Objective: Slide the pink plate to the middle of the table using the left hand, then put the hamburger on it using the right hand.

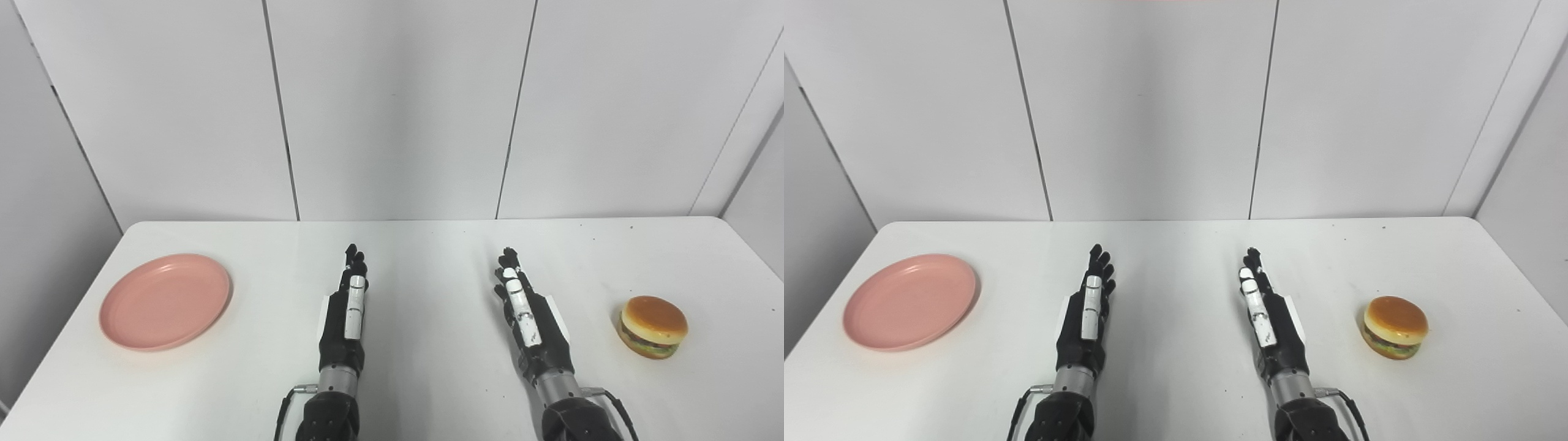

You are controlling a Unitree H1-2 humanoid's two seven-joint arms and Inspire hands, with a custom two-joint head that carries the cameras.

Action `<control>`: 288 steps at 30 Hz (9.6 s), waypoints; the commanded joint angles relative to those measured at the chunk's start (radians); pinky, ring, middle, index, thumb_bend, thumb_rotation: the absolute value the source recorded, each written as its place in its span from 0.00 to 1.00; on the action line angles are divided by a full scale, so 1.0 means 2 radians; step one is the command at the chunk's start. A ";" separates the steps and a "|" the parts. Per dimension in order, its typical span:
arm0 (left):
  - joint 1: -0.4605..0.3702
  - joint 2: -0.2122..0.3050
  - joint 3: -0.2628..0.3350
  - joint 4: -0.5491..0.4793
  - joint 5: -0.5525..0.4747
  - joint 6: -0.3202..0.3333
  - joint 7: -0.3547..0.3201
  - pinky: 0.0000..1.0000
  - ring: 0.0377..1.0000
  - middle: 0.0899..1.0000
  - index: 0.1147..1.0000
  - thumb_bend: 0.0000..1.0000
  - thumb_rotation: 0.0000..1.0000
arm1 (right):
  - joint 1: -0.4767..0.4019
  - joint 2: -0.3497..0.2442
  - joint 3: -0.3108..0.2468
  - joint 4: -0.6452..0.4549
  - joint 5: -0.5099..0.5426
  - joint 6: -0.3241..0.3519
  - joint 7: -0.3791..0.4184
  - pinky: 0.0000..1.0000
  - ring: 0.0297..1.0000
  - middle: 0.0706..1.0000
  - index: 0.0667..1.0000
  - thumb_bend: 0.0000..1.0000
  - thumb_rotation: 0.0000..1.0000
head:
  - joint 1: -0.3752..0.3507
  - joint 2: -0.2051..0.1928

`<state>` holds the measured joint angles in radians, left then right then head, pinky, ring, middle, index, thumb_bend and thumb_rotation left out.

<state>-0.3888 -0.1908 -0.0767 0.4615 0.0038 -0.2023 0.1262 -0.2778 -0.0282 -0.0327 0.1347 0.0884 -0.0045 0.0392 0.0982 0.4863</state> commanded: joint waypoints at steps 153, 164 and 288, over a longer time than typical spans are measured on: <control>0.006 0.036 0.072 0.011 -0.079 -0.011 -0.039 0.80 0.80 0.78 0.77 0.78 1.00 | -0.001 0.012 0.003 -0.041 0.025 0.000 0.002 1.00 1.00 1.00 1.00 0.54 0.90 | 0.000 0.008; 0.030 0.030 0.040 -0.032 -0.068 0.029 -0.056 0.85 0.82 0.81 0.80 0.77 1.00 | -0.017 0.024 0.013 -0.036 0.007 0.004 -0.003 1.00 1.00 1.00 1.00 0.55 0.92 | -0.059 0.033; 0.050 0.010 0.018 -0.013 -0.050 0.016 -0.079 0.96 0.93 0.93 0.93 0.74 1.00 | -0.088 -0.225 0.056 -0.149 -0.317 0.119 0.073 0.32 0.39 0.41 0.48 0.52 0.00 | -0.067 0.011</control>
<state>-0.3448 -0.1444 -0.0322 0.3714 -0.1016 -0.1497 -0.0373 -0.3913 -0.4806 0.0760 -0.1037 -0.5648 0.2541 0.1672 -0.0506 0.5062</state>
